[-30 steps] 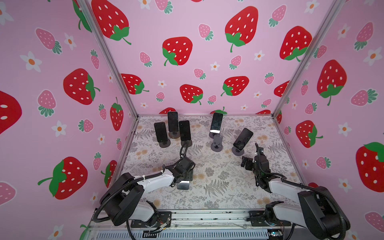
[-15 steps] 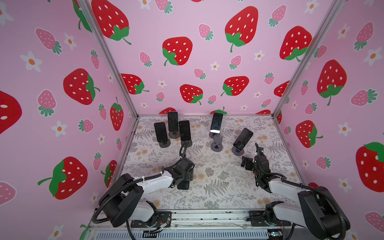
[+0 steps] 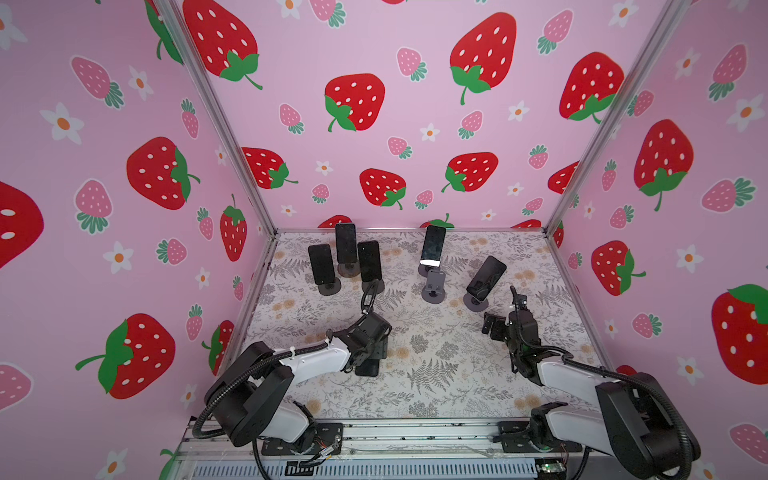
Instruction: Remove the phone from the phone stand
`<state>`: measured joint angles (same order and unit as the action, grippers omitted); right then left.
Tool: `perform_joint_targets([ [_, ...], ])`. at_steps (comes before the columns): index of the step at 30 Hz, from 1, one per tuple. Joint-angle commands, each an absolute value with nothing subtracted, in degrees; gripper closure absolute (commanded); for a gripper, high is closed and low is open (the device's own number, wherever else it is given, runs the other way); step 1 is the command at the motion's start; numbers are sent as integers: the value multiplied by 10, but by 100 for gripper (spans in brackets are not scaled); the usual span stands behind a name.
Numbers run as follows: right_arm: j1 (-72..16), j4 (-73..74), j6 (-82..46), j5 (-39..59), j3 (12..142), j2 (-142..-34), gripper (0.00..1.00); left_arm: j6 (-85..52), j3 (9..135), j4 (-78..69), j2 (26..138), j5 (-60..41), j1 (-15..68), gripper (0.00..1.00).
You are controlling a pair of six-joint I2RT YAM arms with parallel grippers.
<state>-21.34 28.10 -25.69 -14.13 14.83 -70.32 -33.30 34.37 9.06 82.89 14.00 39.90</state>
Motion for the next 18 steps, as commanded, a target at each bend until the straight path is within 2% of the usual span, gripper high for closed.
perform_joint_targets([
  [1,-216,274,-263,-149,155,-698,0,-357,326,168,866,88,399,22],
  [18,-216,276,-264,-150,154,-695,0,-367,330,186,884,99,415,21],
])
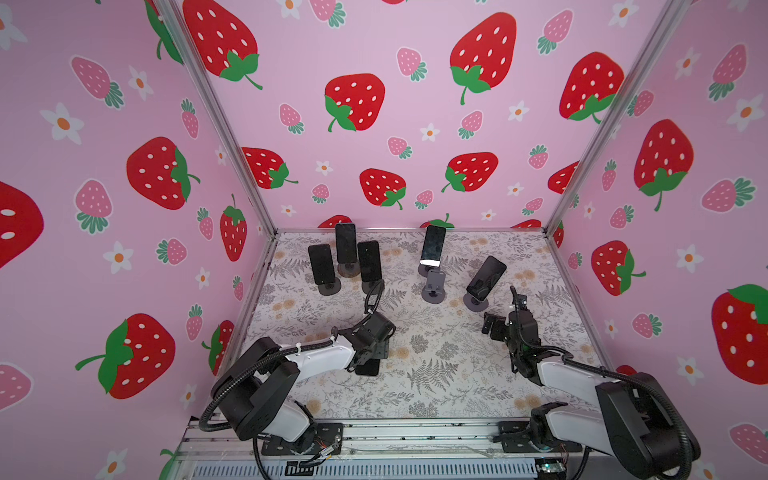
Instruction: Remove the phone from the phone stand
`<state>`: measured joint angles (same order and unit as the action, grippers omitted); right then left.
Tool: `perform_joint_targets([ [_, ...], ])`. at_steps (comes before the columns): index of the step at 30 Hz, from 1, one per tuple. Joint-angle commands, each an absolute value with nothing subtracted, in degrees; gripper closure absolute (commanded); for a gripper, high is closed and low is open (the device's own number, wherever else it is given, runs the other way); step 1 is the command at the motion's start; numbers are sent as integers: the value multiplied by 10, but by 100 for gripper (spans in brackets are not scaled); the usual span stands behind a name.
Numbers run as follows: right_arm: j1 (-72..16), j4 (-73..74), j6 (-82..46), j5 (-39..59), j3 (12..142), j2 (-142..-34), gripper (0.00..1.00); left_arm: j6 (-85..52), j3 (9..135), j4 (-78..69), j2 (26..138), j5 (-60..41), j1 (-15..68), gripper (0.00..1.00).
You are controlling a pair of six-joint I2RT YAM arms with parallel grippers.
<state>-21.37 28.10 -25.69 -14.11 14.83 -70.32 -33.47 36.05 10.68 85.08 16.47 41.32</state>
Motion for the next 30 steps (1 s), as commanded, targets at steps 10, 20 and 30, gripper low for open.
perform_joint_targets([
  [10,-217,274,-264,-150,152,-694,0,-368,334,197,874,100,416,20],
  [20,-216,273,-265,-157,149,-686,0,-380,375,261,763,92,416,15],
  [30,-216,271,-277,-173,129,-650,0,-306,425,253,664,124,415,14],
])
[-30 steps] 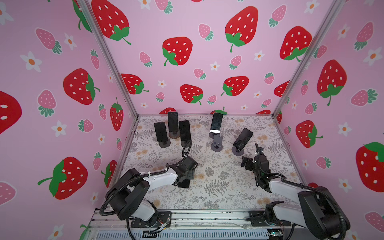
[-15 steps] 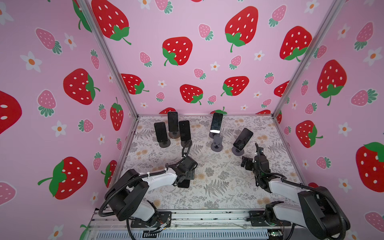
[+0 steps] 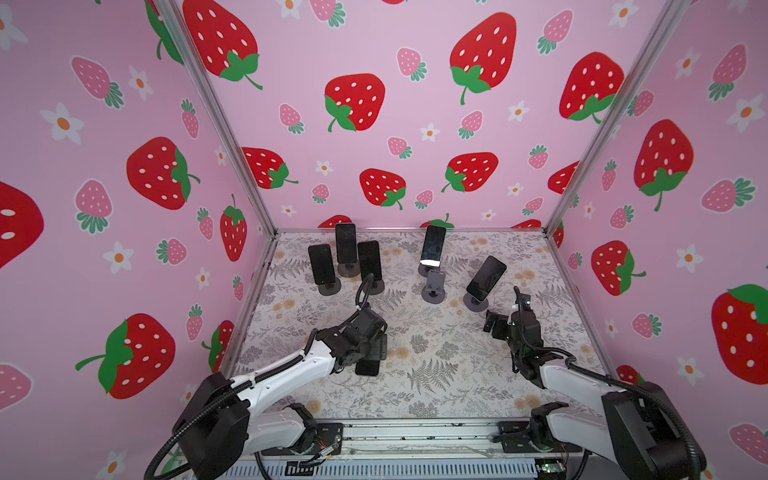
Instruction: Remove the phone from the phone stand
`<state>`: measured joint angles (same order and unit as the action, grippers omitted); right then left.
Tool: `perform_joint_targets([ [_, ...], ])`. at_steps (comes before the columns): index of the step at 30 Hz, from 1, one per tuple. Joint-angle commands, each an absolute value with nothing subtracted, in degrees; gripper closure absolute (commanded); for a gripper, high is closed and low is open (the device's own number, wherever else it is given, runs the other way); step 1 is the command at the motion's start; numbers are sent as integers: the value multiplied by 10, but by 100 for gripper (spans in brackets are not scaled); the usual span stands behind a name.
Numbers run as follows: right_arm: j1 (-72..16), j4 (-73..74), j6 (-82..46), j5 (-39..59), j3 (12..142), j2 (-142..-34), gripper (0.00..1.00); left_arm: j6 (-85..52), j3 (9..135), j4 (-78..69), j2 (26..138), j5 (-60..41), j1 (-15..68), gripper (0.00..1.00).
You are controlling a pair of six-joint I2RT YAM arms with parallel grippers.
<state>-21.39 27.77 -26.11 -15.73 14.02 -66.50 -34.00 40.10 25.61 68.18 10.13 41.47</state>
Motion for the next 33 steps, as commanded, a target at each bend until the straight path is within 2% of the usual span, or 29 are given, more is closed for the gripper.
perform_joint_targets([
  [1,-216,264,-279,-172,128,-645,0,-294,424,241,660,130,413,14],
  [5,-216,194,-299,-148,135,-602,0,-251,402,161,651,140,393,12],
  [9,-216,97,-344,-137,166,-528,0,-273,358,75,658,72,328,13],
  [13,-216,16,-389,-130,234,-500,0,-248,333,30,673,98,320,13],
  [20,-218,-121,-441,-115,421,-622,0,-217,290,-9,666,114,318,13],
  [33,-238,-382,-589,-262,704,-833,0,-223,268,-26,649,133,304,12],
])
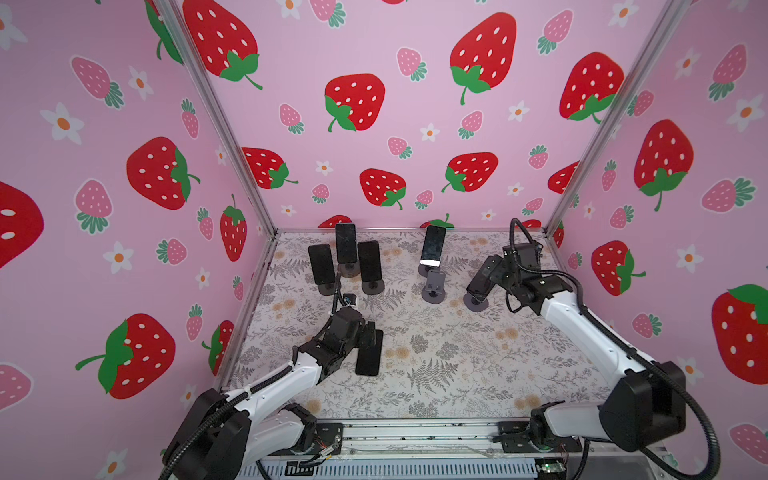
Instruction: Remove the phone from the phone stand
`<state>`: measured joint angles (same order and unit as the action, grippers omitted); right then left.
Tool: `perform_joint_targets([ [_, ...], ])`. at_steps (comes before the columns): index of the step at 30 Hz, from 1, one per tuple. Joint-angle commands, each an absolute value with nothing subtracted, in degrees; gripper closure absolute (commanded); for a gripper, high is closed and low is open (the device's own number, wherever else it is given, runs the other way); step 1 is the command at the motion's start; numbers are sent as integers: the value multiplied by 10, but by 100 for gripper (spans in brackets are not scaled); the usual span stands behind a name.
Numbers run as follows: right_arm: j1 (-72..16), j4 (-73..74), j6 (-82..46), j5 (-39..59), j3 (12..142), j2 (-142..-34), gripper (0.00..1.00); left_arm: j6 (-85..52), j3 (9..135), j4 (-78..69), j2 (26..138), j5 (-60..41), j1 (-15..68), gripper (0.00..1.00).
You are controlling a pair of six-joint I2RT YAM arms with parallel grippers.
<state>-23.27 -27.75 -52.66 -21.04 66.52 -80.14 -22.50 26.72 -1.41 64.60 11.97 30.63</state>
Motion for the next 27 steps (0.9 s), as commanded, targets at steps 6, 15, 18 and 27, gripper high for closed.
perform_joint_targets([
  [6,-249,-451,-594,-272,807,-919,0,-223,269,-24,652,135,304,12],
  [15,-259,-479,-612,-280,881,-990,0,-224,267,-20,642,137,304,12],
  [18,-260,-493,-623,-292,899,-1009,0,-223,267,-18,641,139,304,12],
  [27,-263,-523,-626,-318,940,-1058,1,-224,269,-13,641,141,304,12],
])
